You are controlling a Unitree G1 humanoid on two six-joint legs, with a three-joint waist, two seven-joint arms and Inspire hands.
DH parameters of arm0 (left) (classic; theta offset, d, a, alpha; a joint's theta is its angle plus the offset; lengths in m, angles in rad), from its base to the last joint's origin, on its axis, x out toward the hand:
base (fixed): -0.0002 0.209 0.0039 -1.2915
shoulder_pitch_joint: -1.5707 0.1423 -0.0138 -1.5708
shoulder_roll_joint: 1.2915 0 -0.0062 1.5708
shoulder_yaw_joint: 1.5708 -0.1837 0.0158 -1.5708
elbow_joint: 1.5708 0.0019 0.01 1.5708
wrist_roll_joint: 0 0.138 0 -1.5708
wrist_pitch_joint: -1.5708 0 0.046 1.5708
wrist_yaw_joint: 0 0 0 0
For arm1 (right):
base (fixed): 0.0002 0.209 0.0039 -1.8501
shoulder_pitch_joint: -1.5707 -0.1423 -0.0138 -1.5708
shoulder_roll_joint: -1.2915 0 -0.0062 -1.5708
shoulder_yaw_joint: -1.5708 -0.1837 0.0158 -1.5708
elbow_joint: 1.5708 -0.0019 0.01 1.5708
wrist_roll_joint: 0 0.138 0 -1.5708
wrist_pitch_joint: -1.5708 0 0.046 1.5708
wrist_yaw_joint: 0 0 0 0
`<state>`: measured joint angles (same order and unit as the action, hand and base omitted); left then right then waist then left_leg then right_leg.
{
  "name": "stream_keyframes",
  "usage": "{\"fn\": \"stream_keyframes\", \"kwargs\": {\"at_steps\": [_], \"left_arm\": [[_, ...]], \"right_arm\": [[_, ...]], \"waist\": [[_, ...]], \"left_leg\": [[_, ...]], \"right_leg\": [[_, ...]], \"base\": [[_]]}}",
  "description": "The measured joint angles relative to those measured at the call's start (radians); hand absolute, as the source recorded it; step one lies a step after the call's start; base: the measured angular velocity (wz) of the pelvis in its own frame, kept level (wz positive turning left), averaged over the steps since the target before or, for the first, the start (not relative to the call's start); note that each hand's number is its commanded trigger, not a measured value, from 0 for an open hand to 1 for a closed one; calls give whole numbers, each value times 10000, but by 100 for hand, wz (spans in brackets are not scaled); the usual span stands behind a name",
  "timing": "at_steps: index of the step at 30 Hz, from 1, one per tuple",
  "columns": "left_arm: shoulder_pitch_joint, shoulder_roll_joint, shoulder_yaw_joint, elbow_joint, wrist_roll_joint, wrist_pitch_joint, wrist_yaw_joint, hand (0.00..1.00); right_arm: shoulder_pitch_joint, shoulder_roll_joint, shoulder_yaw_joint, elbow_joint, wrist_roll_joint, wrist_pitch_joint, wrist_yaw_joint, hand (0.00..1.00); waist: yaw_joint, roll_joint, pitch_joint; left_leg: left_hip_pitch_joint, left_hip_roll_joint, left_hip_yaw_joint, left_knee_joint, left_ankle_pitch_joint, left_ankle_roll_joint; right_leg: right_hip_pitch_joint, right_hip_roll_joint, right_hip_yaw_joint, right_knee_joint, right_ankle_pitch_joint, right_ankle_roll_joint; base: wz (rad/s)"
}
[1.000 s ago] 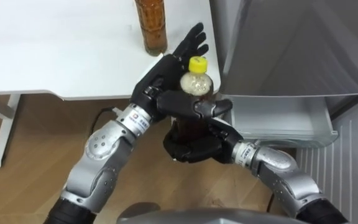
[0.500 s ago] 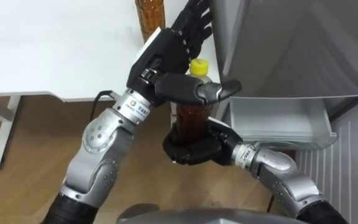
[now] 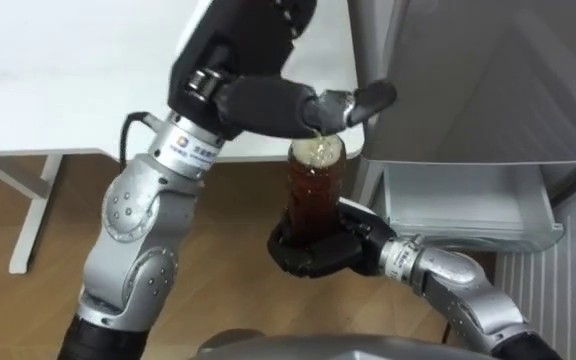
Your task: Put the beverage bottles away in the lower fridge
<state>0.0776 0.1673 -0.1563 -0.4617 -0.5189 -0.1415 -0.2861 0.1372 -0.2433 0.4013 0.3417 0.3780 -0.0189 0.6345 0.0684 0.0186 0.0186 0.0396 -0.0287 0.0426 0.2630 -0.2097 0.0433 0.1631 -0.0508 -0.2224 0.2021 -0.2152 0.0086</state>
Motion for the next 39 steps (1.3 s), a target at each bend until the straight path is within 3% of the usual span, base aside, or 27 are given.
{"fn": "stream_keyframes", "kwargs": {"at_steps": [9,13,16,19,24,28,32,36,39], "left_arm": [[1,46,1810,-467,154,-620,1255,0],[17,-54,2751,-762,1214,-1222,2579,0],[49,-46,3348,-783,2103,-1320,3633,0],[57,-11,4078,-781,2543,-1512,4769,0],[150,120,4993,-345,2578,-2124,6173,0],[726,114,5530,266,2132,-2137,7305,0],[1147,90,5596,1297,1947,-2138,7969,0],[1534,117,5366,3547,987,-2025,8518,0],[1919,113,4743,5011,-169,-1628,8674,0]], "right_arm": [[314,99,-962,-44,-291,-37,8,100],[720,111,-1298,-56,-323,-51,-48,100],[894,90,-1530,-56,-360,-53,-115,100],[1006,77,-1862,-62,-361,-53,-158,100],[1184,22,-1880,-166,-357,-53,-390,100],[1517,93,-1876,-456,-259,-52,-603,100],[1613,109,-1833,-532,-375,-2,-751,100],[1595,52,-1577,-628,-381,296,-1230,100],[1592,91,-1425,-629,-384,460,-1496,100]], "waist": [[385,-31,6],[711,5,-9],[840,85,-27],[1084,284,-97],[1345,417,-112],[1429,390,-102],[1616,325,-92],[1691,170,-137],[1728,-5,-86]], "left_leg": [[-51,-7,-51,36,1,1],[114,-28,-71,31,1,0],[211,-48,-193,-26,-1,-3],[226,-46,-205,-96,0,-4],[243,-43,-221,-127,19,-30],[289,-49,-231,-150,25,-40],[419,-79,-205,-247,38,-43],[426,-158,-198,-291,45,-45],[390,-165,-221,-308,44,-46]], "right_leg": [[-39,0,-105,-9,0,0],[199,-14,-286,-186,3,3],[304,-6,-373,-209,3,3],[287,-3,-375,-202,3,3],[307,-5,-485,-202,2,4],[378,5,-551,-320,3,3],[432,-18,-521,-358,-17,8],[460,-20,-518,-489,-28,1],[434,-16,-540,-518,-28,1]], "base": [[2],[2],[11],[-1],[0],[0],[-2],[0],[0]]}}
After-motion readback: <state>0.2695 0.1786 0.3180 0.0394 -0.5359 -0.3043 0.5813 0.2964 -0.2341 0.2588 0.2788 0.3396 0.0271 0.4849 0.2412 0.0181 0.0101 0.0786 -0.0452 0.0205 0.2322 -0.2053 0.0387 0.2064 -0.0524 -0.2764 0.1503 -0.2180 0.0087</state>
